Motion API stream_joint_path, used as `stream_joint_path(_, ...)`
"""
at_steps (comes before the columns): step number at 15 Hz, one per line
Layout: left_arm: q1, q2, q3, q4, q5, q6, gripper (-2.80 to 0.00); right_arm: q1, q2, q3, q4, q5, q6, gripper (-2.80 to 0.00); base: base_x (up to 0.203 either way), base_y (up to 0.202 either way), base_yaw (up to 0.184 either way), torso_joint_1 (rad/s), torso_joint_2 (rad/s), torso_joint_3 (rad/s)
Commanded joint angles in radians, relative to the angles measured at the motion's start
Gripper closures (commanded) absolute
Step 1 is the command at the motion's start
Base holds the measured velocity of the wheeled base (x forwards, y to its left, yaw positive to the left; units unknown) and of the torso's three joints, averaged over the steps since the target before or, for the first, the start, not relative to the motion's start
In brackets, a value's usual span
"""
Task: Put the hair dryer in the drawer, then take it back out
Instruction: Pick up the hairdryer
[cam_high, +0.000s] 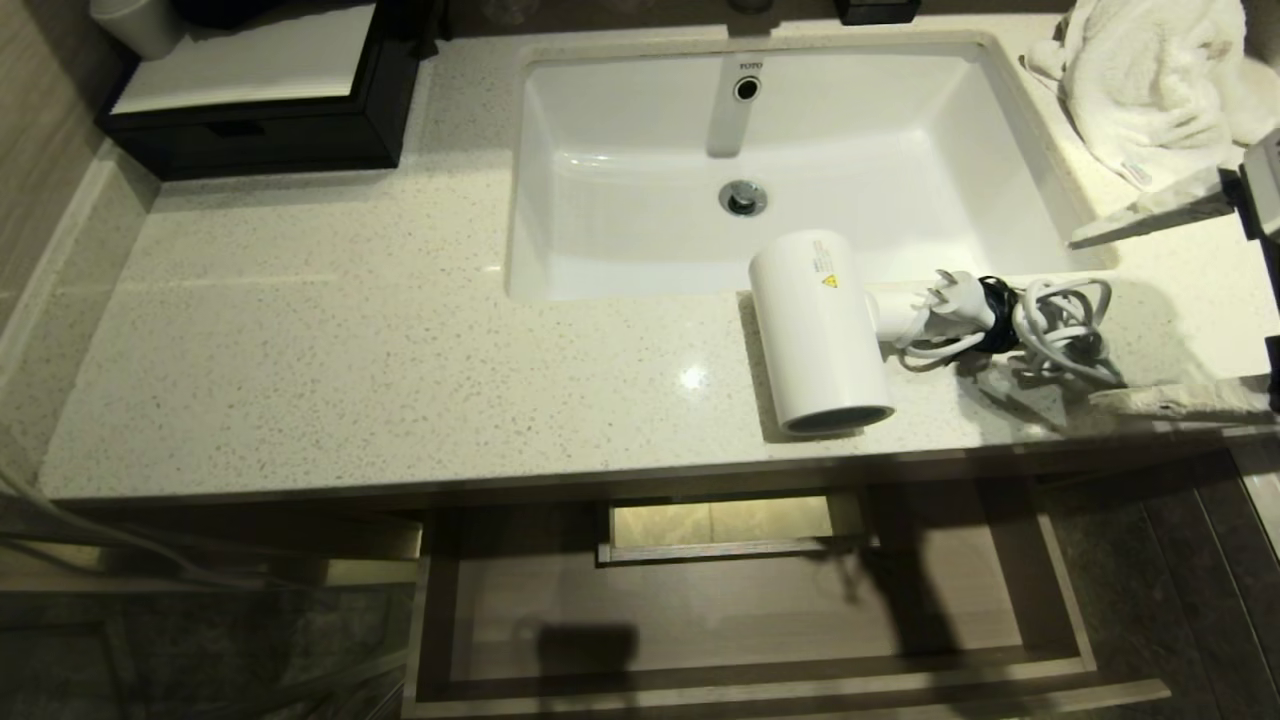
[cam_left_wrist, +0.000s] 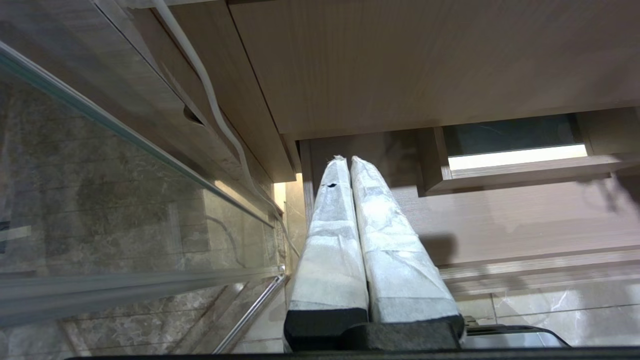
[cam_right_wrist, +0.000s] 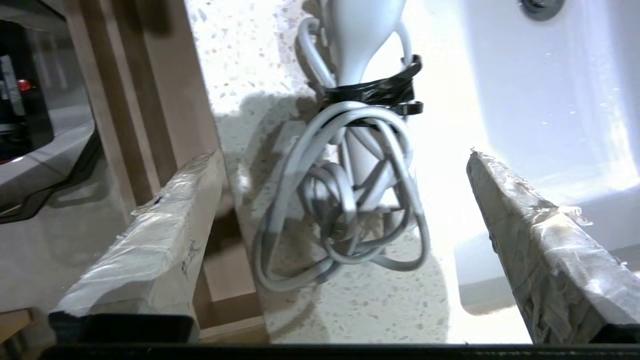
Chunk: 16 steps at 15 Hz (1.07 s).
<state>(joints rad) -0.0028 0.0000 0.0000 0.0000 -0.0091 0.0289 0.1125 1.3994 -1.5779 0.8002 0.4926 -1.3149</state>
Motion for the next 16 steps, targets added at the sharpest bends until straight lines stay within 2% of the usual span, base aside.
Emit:
stream_joint_path(1, 0.0, 0.0, 0.0, 0.0, 0.0, 0.0, 0.0, -0.013, 0.012, -0.006, -0.03, 0.026, -0.009, -2.8, 0.0, 0.0, 0.0, 0.0, 0.0, 0.0)
stream_joint_path(5, 0.0, 0.0, 0.002, 0.0, 0.0, 0.0, 0.0, -0.011, 0.071, -0.06, -0.023, 0.061, -0.052, -2.8, 0.0, 0.0, 0.0, 0.0, 0.0, 0.0)
stream_joint_path(16, 0.0, 0.0, 0.0, 0.0, 0.0, 0.0, 0.0, -0.01, 0.124, -0.07, -0.013, 0.053, -0.069, -2.8, 0.0, 0.0, 0.0, 0.0, 0.0, 0.0)
